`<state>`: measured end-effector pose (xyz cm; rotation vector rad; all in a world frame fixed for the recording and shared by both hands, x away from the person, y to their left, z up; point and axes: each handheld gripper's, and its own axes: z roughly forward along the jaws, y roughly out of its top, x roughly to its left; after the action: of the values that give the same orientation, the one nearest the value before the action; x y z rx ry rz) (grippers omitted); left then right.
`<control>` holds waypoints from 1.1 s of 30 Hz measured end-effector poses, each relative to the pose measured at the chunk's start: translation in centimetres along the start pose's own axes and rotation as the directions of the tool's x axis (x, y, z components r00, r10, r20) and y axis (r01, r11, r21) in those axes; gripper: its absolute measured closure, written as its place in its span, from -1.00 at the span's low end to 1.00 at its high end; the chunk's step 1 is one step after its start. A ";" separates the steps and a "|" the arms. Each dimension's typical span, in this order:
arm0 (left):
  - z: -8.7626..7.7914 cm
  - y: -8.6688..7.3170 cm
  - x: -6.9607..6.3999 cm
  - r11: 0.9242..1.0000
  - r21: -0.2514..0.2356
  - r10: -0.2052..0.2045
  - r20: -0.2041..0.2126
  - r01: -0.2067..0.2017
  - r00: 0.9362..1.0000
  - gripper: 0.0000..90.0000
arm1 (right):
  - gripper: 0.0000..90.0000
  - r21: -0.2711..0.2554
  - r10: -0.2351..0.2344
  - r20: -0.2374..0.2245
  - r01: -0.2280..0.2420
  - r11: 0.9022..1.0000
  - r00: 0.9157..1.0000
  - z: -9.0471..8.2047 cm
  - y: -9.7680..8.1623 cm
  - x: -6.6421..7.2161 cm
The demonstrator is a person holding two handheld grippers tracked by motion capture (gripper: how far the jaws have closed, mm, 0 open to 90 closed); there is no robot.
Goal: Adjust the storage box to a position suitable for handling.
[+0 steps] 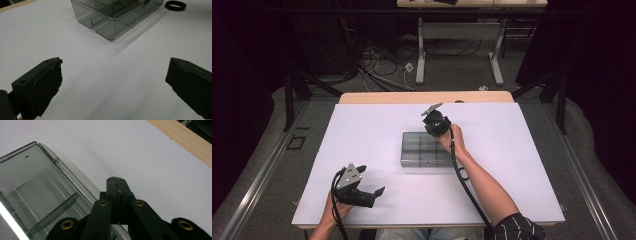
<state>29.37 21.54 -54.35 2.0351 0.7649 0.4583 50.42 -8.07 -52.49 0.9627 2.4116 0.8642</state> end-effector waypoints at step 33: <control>0.1 0.0 -0.1 1.000 0.007 0.002 0.005 -0.002 1.000 -1.00 | 1.00 0.010 -0.029 -0.018 0.029 1.000 0.999 -1.1 -0.7 1.6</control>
<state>29.37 21.42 -54.35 2.0433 0.7619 0.4521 48.41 -7.76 -52.37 0.9256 2.4416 0.8541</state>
